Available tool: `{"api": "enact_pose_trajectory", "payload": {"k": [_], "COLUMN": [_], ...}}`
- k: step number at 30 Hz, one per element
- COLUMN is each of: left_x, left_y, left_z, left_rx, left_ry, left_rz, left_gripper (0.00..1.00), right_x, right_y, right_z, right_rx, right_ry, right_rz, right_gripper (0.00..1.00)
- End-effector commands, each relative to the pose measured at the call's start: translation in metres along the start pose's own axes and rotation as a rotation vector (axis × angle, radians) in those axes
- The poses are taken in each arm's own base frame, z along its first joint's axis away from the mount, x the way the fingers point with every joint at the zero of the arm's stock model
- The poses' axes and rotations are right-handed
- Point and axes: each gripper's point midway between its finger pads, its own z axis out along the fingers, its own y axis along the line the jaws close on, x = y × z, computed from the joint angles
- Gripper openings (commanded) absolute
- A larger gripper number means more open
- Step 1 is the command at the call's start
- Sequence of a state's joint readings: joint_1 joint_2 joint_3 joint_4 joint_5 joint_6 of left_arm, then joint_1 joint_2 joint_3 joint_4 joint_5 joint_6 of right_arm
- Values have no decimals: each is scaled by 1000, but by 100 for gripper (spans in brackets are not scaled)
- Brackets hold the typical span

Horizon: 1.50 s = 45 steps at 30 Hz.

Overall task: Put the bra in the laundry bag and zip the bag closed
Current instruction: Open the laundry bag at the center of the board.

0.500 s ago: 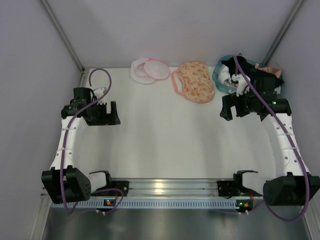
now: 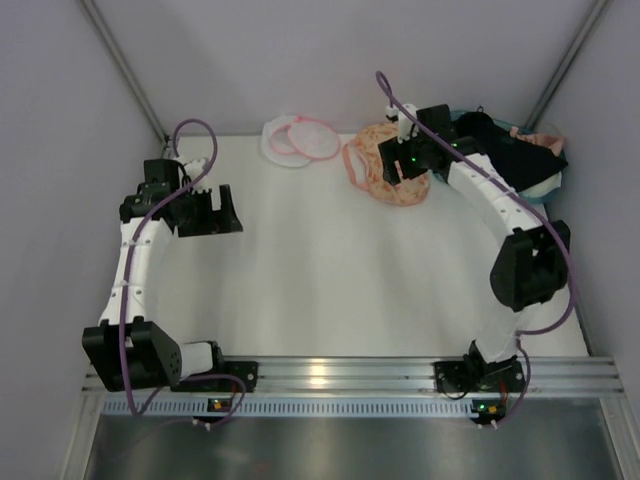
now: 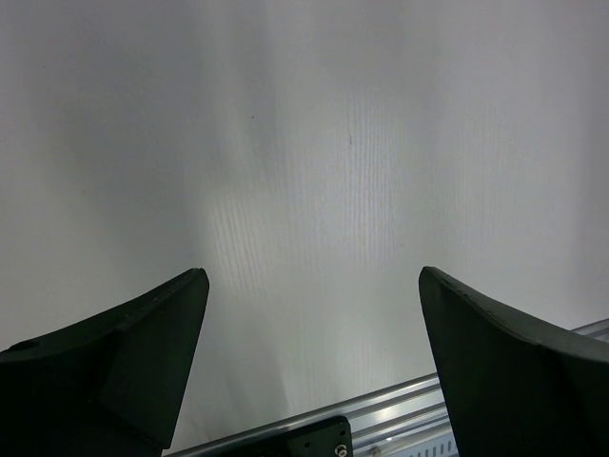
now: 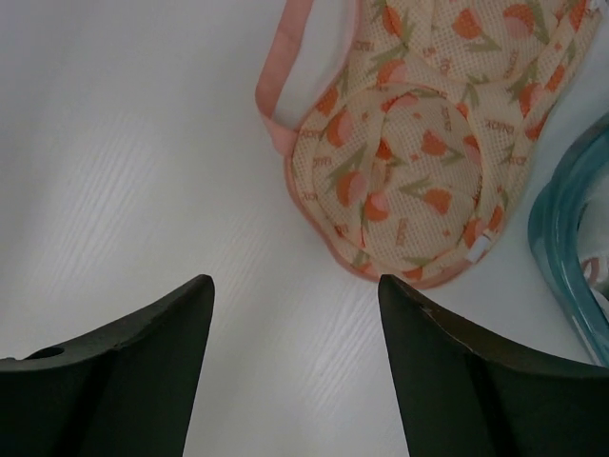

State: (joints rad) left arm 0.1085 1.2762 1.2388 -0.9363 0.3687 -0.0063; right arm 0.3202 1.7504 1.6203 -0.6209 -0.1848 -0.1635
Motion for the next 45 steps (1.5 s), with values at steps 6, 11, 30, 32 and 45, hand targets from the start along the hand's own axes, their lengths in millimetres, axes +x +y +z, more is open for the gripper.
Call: {"api": "enact_pose_trajectory", "payload": {"k": [6,11,30,32,45], "left_x": [-14,-11,-5,-5,5], "left_y": [2,7,22,19,14], "left_z": [-6,-5,0,-1,-17], "left_rx": [-26,-47,-105,-92,-93], "left_ry": [-51,-47,-17,-23,-55], "left_rz": [7,12,77,81,132], "left_gripper": [98,98,98,98,98], "right_x": [-61,-56,-9,-14,-3], "right_y": [-16,-22,33,51,221], "right_z": [83,136,188,164,43], "right_rx": [133,130,-97,-163,-631], "right_ry": [-120,-109,-3,-9,62], "right_rz": [72,92,158,183,194], "right_gripper": [58,58,0,0,0]}}
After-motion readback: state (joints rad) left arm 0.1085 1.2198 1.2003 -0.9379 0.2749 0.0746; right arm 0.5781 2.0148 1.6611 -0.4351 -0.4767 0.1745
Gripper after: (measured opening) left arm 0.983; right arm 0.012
